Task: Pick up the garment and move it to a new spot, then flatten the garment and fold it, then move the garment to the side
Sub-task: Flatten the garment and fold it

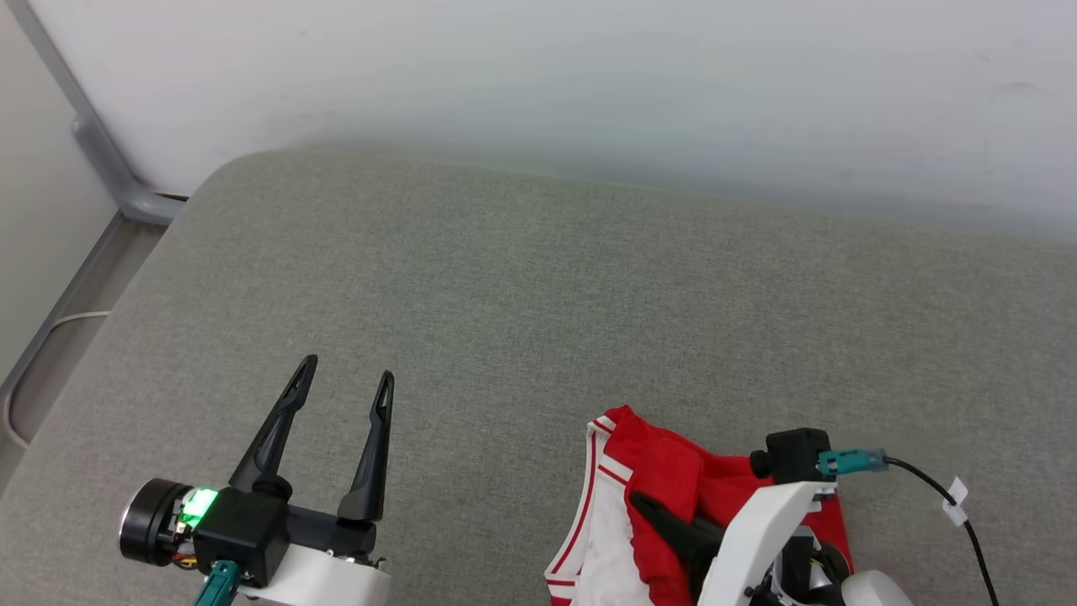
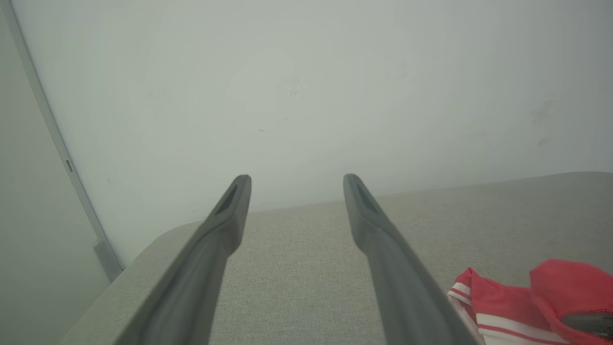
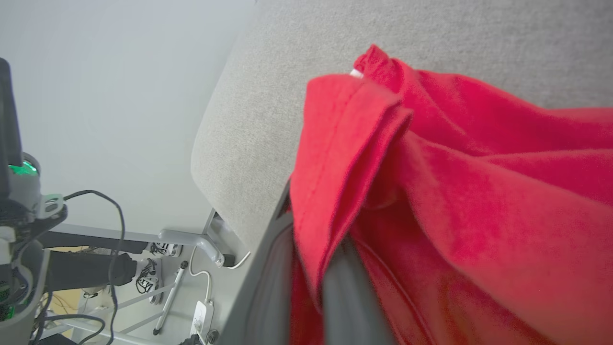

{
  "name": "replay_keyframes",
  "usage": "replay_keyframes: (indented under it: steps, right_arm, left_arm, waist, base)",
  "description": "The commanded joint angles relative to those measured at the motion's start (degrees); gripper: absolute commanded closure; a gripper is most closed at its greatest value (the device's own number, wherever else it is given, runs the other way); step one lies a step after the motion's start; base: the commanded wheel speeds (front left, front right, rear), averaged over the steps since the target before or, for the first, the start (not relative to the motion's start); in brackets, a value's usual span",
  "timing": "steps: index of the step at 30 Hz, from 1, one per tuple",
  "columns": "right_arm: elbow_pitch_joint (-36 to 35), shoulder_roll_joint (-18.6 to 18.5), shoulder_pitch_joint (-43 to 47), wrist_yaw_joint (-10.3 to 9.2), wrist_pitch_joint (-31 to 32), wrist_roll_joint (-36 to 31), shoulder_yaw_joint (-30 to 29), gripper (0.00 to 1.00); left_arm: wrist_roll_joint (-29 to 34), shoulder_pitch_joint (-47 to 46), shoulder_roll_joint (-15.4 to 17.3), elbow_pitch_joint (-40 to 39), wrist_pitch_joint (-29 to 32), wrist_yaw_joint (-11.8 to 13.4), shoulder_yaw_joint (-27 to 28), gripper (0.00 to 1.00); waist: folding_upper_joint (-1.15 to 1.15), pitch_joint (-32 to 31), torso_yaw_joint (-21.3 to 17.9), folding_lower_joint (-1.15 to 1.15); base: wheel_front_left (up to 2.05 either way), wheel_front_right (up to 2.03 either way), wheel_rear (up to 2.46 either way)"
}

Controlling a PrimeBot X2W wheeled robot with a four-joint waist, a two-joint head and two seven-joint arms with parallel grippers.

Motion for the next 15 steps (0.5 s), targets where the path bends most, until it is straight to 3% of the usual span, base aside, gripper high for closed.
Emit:
replay_keyframes:
  steps: [1,4,5,6,7,15]
  right_arm:
    - [2.9,0.1,-2.2,-0.03,-1.6,-1.3,0.6,1.0]
    - [7.8,0.1,-3.9,-0.03,-3.8,-2.7,1.1,1.0]
    - [9.0,0.1,-4.6,-0.03,-4.5,-3.2,1.6,0.78]
    - [10.1,0.1,-5.0,-0.03,-5.1,-3.1,2.1,0.13]
    - [11.0,0.1,-5.3,-0.03,-5.4,-2.4,2.8,0.0]
    - [10.2,0.0,-6.9,-0.03,-6.2,6.5,10.8,0.0]
  left_arm:
    - [-0.2,-0.8,-0.3,-0.5,-0.1,-0.1,0.0,0.0]
    - [-0.3,-0.5,-0.4,-0.6,-0.1,-0.2,0.1,0.0]
    - [-0.4,-0.5,-0.4,-0.5,-0.1,-0.3,0.2,0.0]
    - [-0.4,-0.5,-0.5,-0.4,-0.1,-0.3,0.2,0.0]
    - [-0.3,-0.4,-0.5,-0.4,-0.1,-0.3,0.3,0.0]
    - [0.0,0.4,-0.8,0.1,-0.1,-0.4,0.5,0.0]
  waist:
    - [0.0,0.5,0.6,0.0]
    - [0.0,0.7,1.1,0.0]
    - [0.0,0.8,1.2,0.0]
    - [0.0,0.8,1.4,0.0]
    - [0.0,0.8,1.5,0.0]
    - [0.0,-0.1,1.3,0.0]
  base:
    - [0.0,0.0,0.0]
    - [0.0,0.0,0.0]
    - [0.0,0.0,0.0]
    - [0.0,0.0,0.0]
    - [0.0,0.0,0.0]
    - [0.0,0.0,0.0]
